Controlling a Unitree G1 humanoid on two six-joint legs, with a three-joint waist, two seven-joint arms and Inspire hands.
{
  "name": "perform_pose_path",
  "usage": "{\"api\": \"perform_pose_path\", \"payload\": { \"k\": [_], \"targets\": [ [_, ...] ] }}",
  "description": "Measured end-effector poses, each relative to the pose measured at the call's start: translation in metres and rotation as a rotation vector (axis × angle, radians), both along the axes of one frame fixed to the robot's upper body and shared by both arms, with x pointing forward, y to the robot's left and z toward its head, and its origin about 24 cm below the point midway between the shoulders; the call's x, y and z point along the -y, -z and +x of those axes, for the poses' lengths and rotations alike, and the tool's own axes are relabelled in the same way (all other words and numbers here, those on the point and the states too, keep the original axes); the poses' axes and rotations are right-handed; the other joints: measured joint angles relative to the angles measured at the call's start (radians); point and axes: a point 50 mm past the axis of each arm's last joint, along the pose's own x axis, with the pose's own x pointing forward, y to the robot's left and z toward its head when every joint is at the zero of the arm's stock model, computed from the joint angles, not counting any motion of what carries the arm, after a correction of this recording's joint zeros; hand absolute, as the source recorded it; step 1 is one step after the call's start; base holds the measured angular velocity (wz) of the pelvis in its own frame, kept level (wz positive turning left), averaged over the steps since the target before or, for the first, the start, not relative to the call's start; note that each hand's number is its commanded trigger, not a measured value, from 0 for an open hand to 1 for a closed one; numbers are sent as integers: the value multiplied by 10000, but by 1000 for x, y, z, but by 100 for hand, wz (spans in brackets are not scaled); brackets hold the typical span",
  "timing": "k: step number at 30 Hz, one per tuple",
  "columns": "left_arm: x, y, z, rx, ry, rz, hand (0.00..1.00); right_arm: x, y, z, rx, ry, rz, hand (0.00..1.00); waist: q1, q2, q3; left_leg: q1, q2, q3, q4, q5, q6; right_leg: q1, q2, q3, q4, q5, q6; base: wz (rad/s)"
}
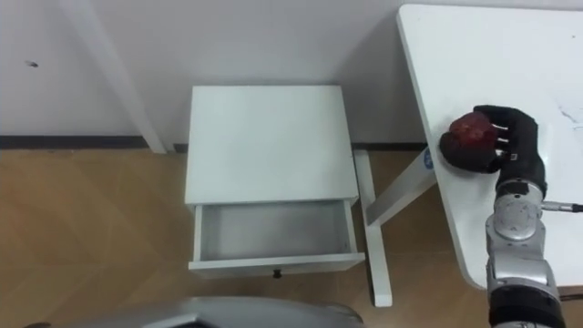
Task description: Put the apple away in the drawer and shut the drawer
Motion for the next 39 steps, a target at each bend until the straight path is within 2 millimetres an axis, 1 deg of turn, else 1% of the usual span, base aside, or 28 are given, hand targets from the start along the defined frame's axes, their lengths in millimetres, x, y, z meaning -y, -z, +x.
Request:
{"api": "perform_pose_path", "payload": {
  "k": [4,6,8,11,13,16,17,18,19,21,22,23,24,25,26,27,28,29,33,36,39],
  "targets": [
    [-1,0,0,-18,87,12,0,-1,0,1,25,-104,-72,100,19,-9,9,-22,1,-12,18,0,0,-58,-1,-12,10,4,-6,1],
    [-2,0,4,44,113,15,0,-4,-1,3,-36,-375,-312,100,14,-37,34,-47,5,-13,12,0,0,-68,-9,-85,24,7,-11,0],
    [-1,1,4,-60,92,-34,0,-6,-2,4,-101,-578,-543,100,78,-35,41,-64,5,0,-58,1,0,-88,-11,-88,30,9,-15,-2],
    [0,1,9,10,245,-66,0,-15,-4,9,-184,-1194,-1000,100,145,-27,47,-77,6,33,-88,1,0,-130,-6,-51,17,11,-18,-5],
    [2,2,15,72,463,-109,0,-24,-7,14,-106,-1706,-1230,100,236,29,60,-125,6,61,-83,1,0,-129,-6,-65,9,18,-26,-4],
    [5,3,19,64,823,-188,0,-45,-11,22,82,-2586,-1323,100,330,75,52,-107,8,48,-85,5,-4,-120,9,-80,-2,18,-27,0],
    [6,3,20,85,873,-232,0,-54,-13,25,132,-3083,-1488,100,400,96,58,-113,8,47,-98,8,-8,-149,10,-80,-16,18,-27,0],
    [7,3,23,133,954,-252,0,-68,-15,29,217,-3778,-1483,100,514,106,49,-193,9,31,-93,11,-10,-267,10,-83,-13,18,-27,0],
    [8,3,25,153,1036,-258,0,-76,-15,30,219,-4131,-1475,100,592,108,53,-220,9,23,-90,15,-13,-279,8,-83,-19,18,-27,5],
    [11,4,29,175,1288,-318,0,-105,-7,30,-111,-5399,-1282,100,819,163,59,-213,-3,-119,-85,15,-13,-266,-2,-163,-70,19,-29,18],
    [12,4,31,222,1308,-336,0,-111,-4,30,-212,-5666,-1241,100,833,175,50,-224,-13,-166,-89,16,-13,-236,-11,-215,-114,20,-30,22],
    [14,5,33,286,1314,-385,0,-123,-1,29,-310,-6154,-1124,100,1025,198,38,-259,-17,-176,-88,15,-13,-247,-17,-237,-145,20,-30,17],
    [16,5,35,340,1322,-429,0,-133,-1,29,-329,-6637,-1047,100,1144,260,47,-334,-24,-220,-83,15,-12,-273,-28,-280,-165,20,-30,15],
    [16,5,35,341,1321,-446,0,-138,-1,29,-340,-6837,-1010,100,1159,286,38,-387,-28,-272,-70,16,-12,-276,-35,-336,-165,20,-30,20],
    [17,5,37,378,1329,-467,0,-146,1,28,-397,-7128,-889,100,1236,327,61,-408,-30,-368,-71,16,-12,-276,-33,-428,-170,20,-30,24],
    [18,5,38,414,1319,-501,0,-151,3,27,-537,-7457,-802,100,1298,373,79,-416,-30,-463,-73,16,-13,-269,-31,-498,-171,20,-30,22],
    [20,6,38,430,1321,-535,0,-153,4,26,-608,-7617,-803,100,1337,397,79,-446,-29,-504,-71,16,-13,-276,-29,-510,-171,20,-30,21],
    [22,6,38,456,1310,-599,0,-158,5,25,-733,-7921,-858,100,1373,421,63,-513,-29,-564,-70,18,-16,-277,-33,-565,-173,20,-29,18],
    [26,7,37,342,1450,-696,0,-174,12,21,-1297,-8765,-820,100,1394,420,53,-615,-25,-687,-50,25,-28,-303,-69,-640,-191,19,-29,9],
    [27,7,44,409,1684,-670,0,-180,14,19,-1566,-9078,-733,100,1400,421,32,-750,-25,-700,-45,26,-28,-436,-51,-652,-179,19,-29,0],
    [27,6,51,570,1744,-660,0,-184,18,16,-1982,-9500,-887,100,1392,439,38,-750,-31,-700,-54,26,-28,-434,-32,-659,-183,19,-29,0]
  ]
}}
